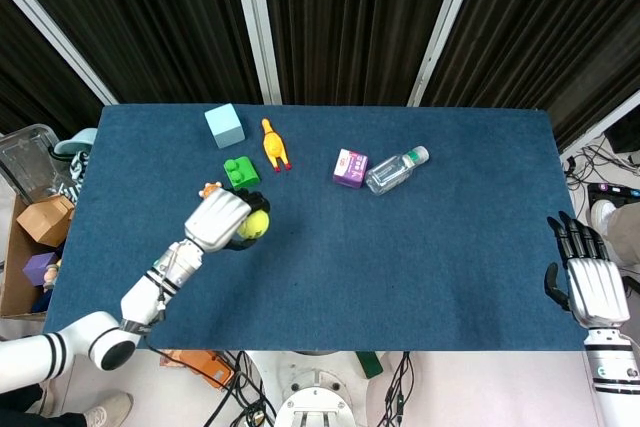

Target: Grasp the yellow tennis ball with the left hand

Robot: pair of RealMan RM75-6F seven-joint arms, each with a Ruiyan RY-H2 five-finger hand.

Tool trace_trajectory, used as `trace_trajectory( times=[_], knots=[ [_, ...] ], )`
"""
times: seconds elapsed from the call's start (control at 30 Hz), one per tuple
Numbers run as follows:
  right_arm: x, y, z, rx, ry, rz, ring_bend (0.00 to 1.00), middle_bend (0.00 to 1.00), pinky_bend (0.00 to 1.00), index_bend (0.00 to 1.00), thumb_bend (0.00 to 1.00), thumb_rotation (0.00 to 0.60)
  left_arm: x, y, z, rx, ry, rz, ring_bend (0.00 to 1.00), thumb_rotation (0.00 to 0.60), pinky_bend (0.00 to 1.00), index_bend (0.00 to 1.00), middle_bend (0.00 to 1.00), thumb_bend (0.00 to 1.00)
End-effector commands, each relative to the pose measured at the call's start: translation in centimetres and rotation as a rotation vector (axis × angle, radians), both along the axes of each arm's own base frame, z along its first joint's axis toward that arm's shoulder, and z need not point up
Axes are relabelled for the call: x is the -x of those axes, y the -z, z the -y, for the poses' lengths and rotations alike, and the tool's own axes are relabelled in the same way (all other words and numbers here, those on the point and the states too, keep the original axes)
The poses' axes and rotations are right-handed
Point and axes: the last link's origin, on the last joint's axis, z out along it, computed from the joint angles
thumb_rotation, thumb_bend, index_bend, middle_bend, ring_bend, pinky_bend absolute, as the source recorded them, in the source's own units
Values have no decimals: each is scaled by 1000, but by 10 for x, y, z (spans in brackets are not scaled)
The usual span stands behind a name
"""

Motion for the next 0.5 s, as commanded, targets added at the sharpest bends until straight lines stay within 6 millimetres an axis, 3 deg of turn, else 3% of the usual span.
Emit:
trace_trajectory(
  times=[0.03, 0.27, 0.5],
  knots=[
    [0, 0, 0, -1, -1, -2, 114, 33, 135, 0, 850, 600, -5, -54, -7, -137, 1, -29, 535, 600, 598, 569, 639, 315],
    [-1, 0, -2, 4, -1, -4, 114, 33, 135, 0, 849, 600, -1, -118, -6, -280, -11, -67, 535, 600, 598, 569, 638, 313],
    [0, 0, -2, 3, 2, -7, 114, 33, 135, 0, 850, 600, 12, -161, 0, -344, -73, -35, 535, 600, 598, 569, 638, 310]
  ],
)
